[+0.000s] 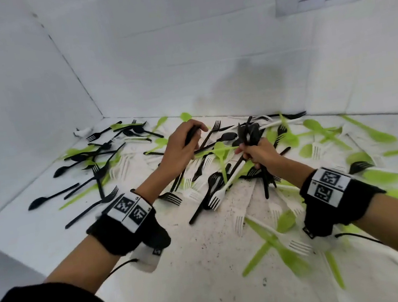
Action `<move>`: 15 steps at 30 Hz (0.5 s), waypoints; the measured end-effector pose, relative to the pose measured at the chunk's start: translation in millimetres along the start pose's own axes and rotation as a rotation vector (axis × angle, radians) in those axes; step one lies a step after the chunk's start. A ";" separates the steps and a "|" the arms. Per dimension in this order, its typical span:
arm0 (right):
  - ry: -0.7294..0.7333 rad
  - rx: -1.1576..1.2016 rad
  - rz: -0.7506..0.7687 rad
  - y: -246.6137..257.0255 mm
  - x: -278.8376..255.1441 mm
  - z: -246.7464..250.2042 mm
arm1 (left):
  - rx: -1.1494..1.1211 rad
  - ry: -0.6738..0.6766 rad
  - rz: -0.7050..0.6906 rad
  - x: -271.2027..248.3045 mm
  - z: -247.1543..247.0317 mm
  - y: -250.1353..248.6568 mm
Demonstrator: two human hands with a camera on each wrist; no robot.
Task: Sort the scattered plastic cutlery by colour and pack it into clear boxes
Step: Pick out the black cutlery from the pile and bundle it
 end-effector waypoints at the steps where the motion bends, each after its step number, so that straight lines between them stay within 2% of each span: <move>1: -0.004 -0.027 0.000 -0.6 2.6 -1.2 | 0.021 -0.011 -0.025 0.9 2.7 3.3; 6: -0.079 -0.018 0.012 -2.3 7.3 -2.8 | 0.034 0.027 -0.084 20.2 5.4 22.2; 8: -0.059 -0.097 0.029 -3.3 6.6 -5.1 | 0.066 0.063 -0.152 27.5 3.4 28.2; 11: 0.077 -0.330 0.068 -0.8 3.3 -15.9 | 0.093 0.128 -0.235 37.6 2.2 37.8; 15: 0.290 -0.606 0.145 5.8 -3.5 -48.3 | 0.051 0.229 -0.161 54.8 5.7 61.5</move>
Point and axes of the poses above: each hand's wrist, its own x-axis towards the middle knuckle, its own z-axis out of the back of the hand, y = z × x, the point moved 2 cm from there along x, towards the middle knuckle, and after that the axes turned 15 degrees about x, right-handed, at the moved point
